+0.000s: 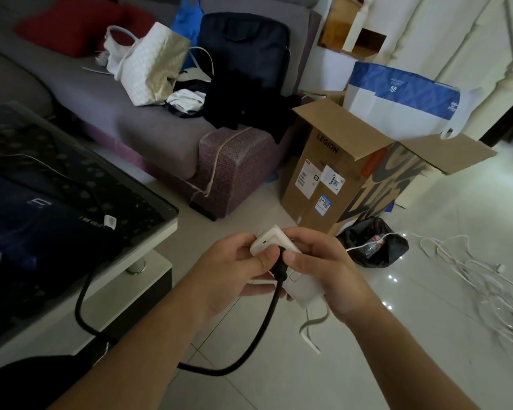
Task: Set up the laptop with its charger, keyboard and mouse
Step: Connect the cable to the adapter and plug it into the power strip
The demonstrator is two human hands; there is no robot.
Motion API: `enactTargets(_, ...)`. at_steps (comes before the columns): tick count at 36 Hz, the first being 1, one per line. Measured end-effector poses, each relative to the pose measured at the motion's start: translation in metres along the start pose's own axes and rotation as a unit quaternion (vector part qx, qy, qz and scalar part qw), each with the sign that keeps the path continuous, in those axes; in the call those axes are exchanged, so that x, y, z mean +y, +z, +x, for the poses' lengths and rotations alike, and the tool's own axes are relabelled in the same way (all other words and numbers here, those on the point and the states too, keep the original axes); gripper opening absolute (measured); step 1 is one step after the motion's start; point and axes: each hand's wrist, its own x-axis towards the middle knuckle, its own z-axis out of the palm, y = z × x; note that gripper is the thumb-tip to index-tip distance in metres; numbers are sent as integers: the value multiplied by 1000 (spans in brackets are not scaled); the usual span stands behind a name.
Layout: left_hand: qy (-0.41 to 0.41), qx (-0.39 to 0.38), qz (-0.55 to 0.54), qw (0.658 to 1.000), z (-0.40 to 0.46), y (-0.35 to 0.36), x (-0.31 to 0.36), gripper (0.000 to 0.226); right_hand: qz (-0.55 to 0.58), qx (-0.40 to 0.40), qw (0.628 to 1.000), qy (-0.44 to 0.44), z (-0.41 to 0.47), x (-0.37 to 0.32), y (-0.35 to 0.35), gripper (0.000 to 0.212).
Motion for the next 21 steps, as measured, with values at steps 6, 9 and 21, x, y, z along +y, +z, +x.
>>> enactTargets(6,22,41,14,999,0,5,-3,26,-4,-1,1000,-6,1,1,0,43)
enactTargets(9,30,50,21,998,0,5,-5,27,-1,-5,1000,-7,0,4,-1,45)
enactTargets(21,-26,50,-133,990,6,3,-11,62,-147,48,988,-7,1,2,-3,49)
